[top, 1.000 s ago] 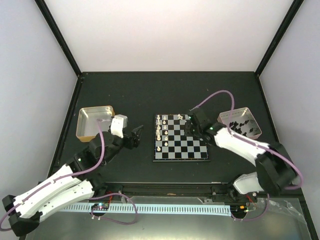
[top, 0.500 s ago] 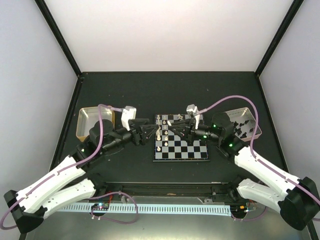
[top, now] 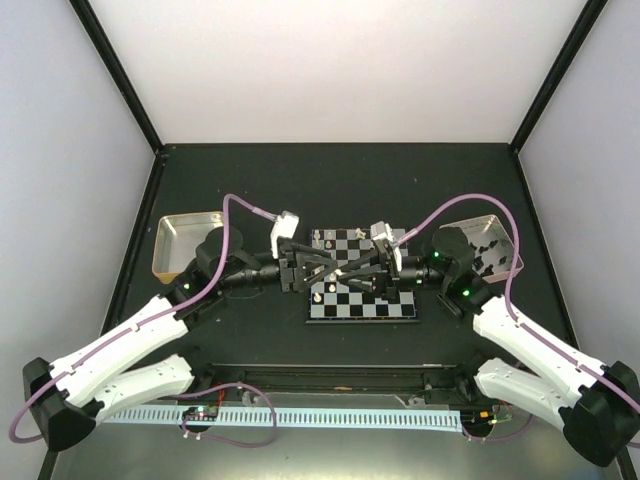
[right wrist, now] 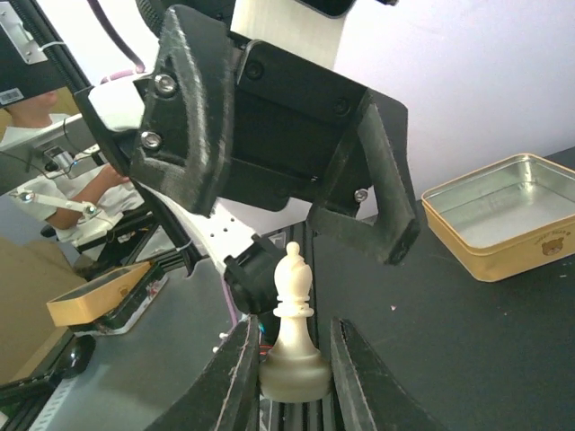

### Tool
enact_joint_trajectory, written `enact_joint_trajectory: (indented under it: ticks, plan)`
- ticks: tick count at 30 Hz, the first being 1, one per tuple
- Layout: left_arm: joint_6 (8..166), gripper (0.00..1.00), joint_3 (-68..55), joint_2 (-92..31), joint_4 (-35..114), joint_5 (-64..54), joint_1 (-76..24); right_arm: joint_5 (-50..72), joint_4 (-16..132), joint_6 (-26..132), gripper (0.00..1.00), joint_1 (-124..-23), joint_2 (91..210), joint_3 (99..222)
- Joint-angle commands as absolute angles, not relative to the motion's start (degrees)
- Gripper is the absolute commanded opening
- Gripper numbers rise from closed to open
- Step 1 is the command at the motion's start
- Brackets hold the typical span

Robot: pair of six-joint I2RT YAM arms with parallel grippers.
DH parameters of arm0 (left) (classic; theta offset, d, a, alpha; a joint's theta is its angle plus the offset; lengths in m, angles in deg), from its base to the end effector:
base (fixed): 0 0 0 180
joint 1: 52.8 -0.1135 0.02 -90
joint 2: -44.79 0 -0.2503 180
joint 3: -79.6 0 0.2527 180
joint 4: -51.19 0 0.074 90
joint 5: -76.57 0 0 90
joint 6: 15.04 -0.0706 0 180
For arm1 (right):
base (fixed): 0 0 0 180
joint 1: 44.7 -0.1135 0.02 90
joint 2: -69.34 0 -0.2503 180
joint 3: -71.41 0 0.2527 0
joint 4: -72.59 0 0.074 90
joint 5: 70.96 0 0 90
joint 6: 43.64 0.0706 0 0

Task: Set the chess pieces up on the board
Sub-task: Place the chess piece on the chessboard.

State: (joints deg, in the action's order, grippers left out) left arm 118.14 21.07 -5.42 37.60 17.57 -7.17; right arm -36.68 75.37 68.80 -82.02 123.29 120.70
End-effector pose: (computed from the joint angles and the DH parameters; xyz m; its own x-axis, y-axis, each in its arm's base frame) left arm 0.1445 -0.1997 0.3300 -0.7115 -0.1114 -0.6938 0.6644 0.2147 -0.7159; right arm 0.1541 0.1908 0.2916 -0.4052 -0.0385 -0.9134 -0.9127 -0.0412 0.4066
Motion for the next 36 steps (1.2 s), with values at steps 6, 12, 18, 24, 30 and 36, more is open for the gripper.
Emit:
enact_joint_trajectory:
  ticks: [6, 12, 18, 24, 30, 36]
  plan:
    - [118.74, 0.35, 17.91, -9.79, 39.26, 25.88, -7.53, -38.36, 75.12, 67.72, 0.07, -82.32, 123.41, 121.34]
    - [116.24, 0.10, 17.09, -9.66, 36.87, 26.05, -7.51, -37.44, 73.38, 66.82, 0.08, -82.31, 123.33, 121.38]
    - [114.99, 0.02, 17.46, -9.43, 36.18, 25.86, -7.53, -33.97, 71.32, 67.82, 0.25, -82.29, 123.01, 121.16]
    - [109.60, 0.01, 17.23, -7.50, 28.28, 15.80, -7.52, -25.91, 69.06, 68.58, 0.67, -82.32, 119.44, 118.63]
    - [103.16, 0.02, 18.72, -4.45, 16.11, -4.17, -7.53, -14.44, 61.12, 69.54, 0.77, -82.31, 114.16, 115.65]
    - [101.79, 0.01, 21.88, -6.89, 11.86, -16.22, -6.36, 5.15, 52.15, 76.53, 0.78, -82.23, 111.64, 114.86]
